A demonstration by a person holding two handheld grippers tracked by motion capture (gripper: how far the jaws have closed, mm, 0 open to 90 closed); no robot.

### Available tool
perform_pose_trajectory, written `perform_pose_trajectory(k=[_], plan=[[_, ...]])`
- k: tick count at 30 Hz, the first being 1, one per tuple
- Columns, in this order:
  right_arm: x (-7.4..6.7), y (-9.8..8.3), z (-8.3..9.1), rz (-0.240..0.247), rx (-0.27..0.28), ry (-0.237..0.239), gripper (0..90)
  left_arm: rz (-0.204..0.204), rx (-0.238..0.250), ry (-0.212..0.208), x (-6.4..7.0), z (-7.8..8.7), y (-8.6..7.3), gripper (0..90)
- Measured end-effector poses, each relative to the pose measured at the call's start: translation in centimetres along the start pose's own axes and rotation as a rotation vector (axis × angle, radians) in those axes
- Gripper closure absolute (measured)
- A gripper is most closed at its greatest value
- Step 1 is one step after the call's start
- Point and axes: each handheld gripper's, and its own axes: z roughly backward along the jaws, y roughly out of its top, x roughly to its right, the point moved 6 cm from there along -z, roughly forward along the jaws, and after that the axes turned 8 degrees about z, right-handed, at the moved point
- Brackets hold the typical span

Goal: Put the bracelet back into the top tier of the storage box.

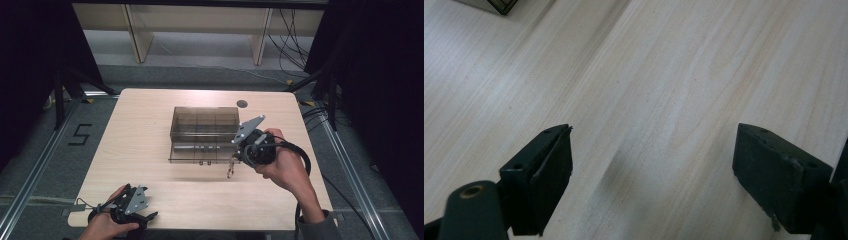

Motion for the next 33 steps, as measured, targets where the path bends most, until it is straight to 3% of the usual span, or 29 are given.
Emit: perform_pose_trajectory(k=[2, 4, 6, 9, 10, 14, 17, 19, 20, 26, 28, 30, 31, 33], plan=[[0.3, 0.4, 0.4, 0.018, 0.011, -0.004, 83.6, 0.002, 0.001, -0.006, 0.0, 0.0, 0.0, 16.2], [0.4, 0.6, 0.7, 0.005, 0.01, -0.008, 83.6, -0.013, -0.012, -0.008, 0.0, 0.1, 0.0, 16.1], [0.7, 0.9, 1.0, 0.022, 0.012, -0.005, 83.5, -0.001, -0.001, 0.002, 0.0, 0.0, 0.0, 16.2], [1.0, 1.1, 1.2, 0.011, 0.013, -0.014, 83.6, -0.001, 0.0, 0.001, 0.0, 0.0, 0.0, 16.2], [1.1, 1.2, 1.3, 0.021, 0.015, -0.01, 83.6, -0.019, -0.018, -0.012, 0.0, 0.2, -0.1, 16.1], [1.4, 1.5, 1.4, -0.001, 0.008, -0.01, 83.6, -0.001, -0.002, -0.006, 0.0, 0.0, 0.0, 16.2], [1.8, 1.7, 1.4, 0.021, 0.012, -0.011, 83.6, -0.002, -0.001, 0.0, 0.0, 0.0, 0.0, 16.2], [1.9, 1.8, 1.4, -0.009, 0.011, -0.004, 83.6, -0.015, -0.016, -0.013, 0.0, 0.2, -0.1, 16.2], [2.1, 1.9, 1.4, 0.013, 0.018, -0.002, 83.5, -0.016, -0.015, -0.001, -0.1, 0.2, -0.1, 16.2], [2.9, 2.0, 1.2, -0.026, 0.012, 0.0, 83.6, -0.017, -0.017, -0.015, 0.0, 0.2, 0.0, 16.1], [3.4, 2.1, 1.1, -0.002, 0.014, -0.005, 83.5, -0.018, -0.015, 0.005, -0.1, 0.2, 0.0, 16.1], [3.8, 2.1, 1.0, -0.038, 0.008, -0.006, 83.5, 0.003, 0.002, -0.012, 0.0, 0.0, 0.0, 16.1], [4.1, 2.1, 1.0, -0.025, 0.013, -0.008, 83.5, -0.002, -0.003, -0.005, 0.0, 0.1, 0.0, 16.1], [4.4, 2.0, 0.9, -0.042, 0.006, -0.01, 83.5, -0.016, -0.013, 0.004, -0.1, 0.2, 0.0, 16.1]])
